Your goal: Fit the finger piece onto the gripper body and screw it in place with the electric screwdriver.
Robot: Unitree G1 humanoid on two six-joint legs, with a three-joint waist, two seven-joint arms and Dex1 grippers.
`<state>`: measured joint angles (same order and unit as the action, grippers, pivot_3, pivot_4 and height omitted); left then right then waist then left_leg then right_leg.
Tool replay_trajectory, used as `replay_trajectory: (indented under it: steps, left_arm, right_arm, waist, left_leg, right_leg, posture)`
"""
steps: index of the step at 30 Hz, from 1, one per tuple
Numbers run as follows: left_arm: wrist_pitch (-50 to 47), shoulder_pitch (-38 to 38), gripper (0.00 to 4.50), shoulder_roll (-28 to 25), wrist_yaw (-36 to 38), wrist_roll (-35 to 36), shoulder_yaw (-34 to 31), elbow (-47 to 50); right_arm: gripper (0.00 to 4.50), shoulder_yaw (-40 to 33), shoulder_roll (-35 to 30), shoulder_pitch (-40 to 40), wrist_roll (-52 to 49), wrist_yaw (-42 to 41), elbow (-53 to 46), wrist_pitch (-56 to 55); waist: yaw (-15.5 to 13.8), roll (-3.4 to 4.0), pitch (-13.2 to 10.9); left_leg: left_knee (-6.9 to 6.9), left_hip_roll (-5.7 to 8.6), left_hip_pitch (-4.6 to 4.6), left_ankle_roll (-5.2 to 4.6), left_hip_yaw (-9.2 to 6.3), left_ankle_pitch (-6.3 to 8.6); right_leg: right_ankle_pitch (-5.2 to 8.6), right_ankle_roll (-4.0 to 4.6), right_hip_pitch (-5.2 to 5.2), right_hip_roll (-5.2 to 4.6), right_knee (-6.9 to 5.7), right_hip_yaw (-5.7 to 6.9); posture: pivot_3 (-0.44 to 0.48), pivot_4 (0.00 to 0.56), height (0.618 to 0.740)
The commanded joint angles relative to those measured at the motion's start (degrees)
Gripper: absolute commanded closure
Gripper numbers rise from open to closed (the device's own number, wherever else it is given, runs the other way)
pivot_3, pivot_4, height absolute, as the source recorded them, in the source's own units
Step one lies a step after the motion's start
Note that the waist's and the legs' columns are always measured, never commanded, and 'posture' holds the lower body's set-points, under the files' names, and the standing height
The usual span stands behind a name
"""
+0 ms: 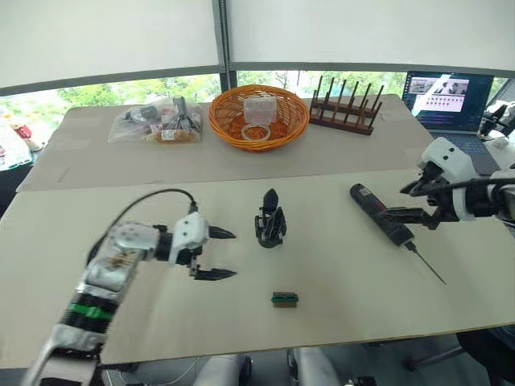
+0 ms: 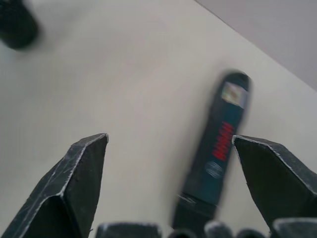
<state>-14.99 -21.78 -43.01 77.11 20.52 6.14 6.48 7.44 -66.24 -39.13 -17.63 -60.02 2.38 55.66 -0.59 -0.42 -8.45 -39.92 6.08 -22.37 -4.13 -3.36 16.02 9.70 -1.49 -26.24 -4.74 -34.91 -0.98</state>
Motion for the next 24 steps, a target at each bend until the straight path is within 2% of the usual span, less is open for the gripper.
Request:
replay_trajectory:
  steps: [1,5,11,15,19,22,24]
  left_arm:
    - [-8.9,-1.3,0.0,-2.9,0.5,7.2,-1.9,10.7]
    - [-12.9,-3.2,0.0,-6.9,2.5,11.2,-2.6,16.5]
    - [-20.0,-8.6,0.0,-3.1,-4.6,19.4,-6.2,17.7]
    - [-22.1,-9.2,0.0,-2.7,-6.5,21.5,-6.7,18.8]
    - [-21.9,-8.7,0.0,-3.4,-6.4,21.6,-6.4,19.3]
    - [-21.1,-8.1,0.0,-4.1,-5.0,20.8,-5.7,19.5]
    - [-20.3,-7.8,0.0,-4.2,-4.1,20.1,-4.8,19.2]
  right_arm:
    - [0.03,5.4,1.3,-4.5,3.9,-1.9,9.5,2.8]
    - [0.03,12.6,5.1,-11.1,9.9,-4.5,21.9,0.4]
    - [0.03,17.5,10.7,-15.9,15.5,-10.5,34.8,-9.1]
    - [1.24,19.3,11.6,-17.0,20.2,-13.5,38.9,-18.4]
    - [2.51,21.0,6.9,-16.0,25.1,-20.0,35.6,-34.1]
    - [2.57,18.8,3.8,-14.5,23.8,-26.3,28.7,-39.3]
    - [2.57,17.1,1.6,-10.6,23.4,-26.7,23.0,-42.5]
  waist:
    - [-0.2,0.0,0.0]
    - [0.1,-0.01,-0.1]
    - [0.3,0.08,-0.1]
    - [0.7,0.1,-0.2]
    - [0.5,0.22,-0.2]
    - [0.7,0.32,-0.3]
    - [0.8,0.33,-0.3]
  left_leg:
    - [-0.01,0.01,0.03,-0.01,0.01,0.0]
    - [-0.01,0.01,0.04,0.2,0.08,-0.15]
    - [0.03,-0.02,0.06,0.44,0.14,-0.29]
    - [0.03,-0.01,0.06,0.45,0.14,-0.3]
    - [0.03,0.03,0.06,0.47,0.14,-0.3]
    - [0.03,0.03,0.06,0.49,0.15,-0.31]
    - [0.05,-0.02,0.06,0.52,0.15,-0.32]
  right_leg:
    - [0.0,0.0,0.03,-0.01,-0.01,0.05]
    - [0.0,0.0,0.0,0.07,-0.05,0.12]
    - [0.0,0.0,-0.03,0.2,-0.06,0.12]
    - [0.0,0.0,-0.05,0.23,-0.06,0.09]
    - [0.0,-0.01,-0.06,0.27,-0.06,0.12]
    - [0.01,-0.01,-0.08,0.31,-0.07,0.12]
    - [0.01,-0.01,-0.09,0.3,-0.08,0.11]
  posture:
    - [0.0,0.15,0.74]
    - [0.0,0.15,0.74]
    - [0.0,0.15,0.74]
    - [0.0,0.15,0.74]
    - [0.0,0.15,0.74]
    - [0.0,0.15,0.74]
    - [0.0,0.15,0.74]
